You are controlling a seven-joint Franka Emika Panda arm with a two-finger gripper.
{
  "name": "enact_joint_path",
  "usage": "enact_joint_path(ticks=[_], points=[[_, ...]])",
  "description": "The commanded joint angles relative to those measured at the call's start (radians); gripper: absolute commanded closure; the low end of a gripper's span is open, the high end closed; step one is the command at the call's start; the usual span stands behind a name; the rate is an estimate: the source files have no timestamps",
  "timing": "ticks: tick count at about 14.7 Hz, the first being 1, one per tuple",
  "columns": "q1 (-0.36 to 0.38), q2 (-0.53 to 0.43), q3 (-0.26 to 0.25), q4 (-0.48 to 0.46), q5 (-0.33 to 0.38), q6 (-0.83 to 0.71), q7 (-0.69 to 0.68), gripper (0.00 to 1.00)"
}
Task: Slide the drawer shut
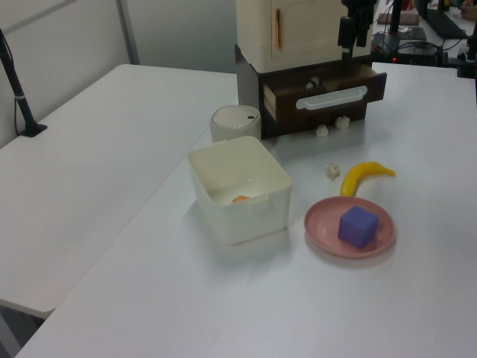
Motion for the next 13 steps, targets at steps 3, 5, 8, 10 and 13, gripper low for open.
enact_joint_path(ticks=[3,5,8,10,13], points=[[0.004,-0.007,0.000,-0.023,-0.002,0.025,-0.020,0.00],[0.009,-0.007,0.001,-0.026,-0.002,0.027,-0.020,0.00],[0.012,-0.002,0.001,-0.026,-0.002,0.028,-0.020,0.00],[0.015,-0.001,0.003,-0.028,0.003,0.030,-0.012,0.00],[0.018,-0.001,0.003,-0.029,0.003,0.019,-0.018,0.00]])
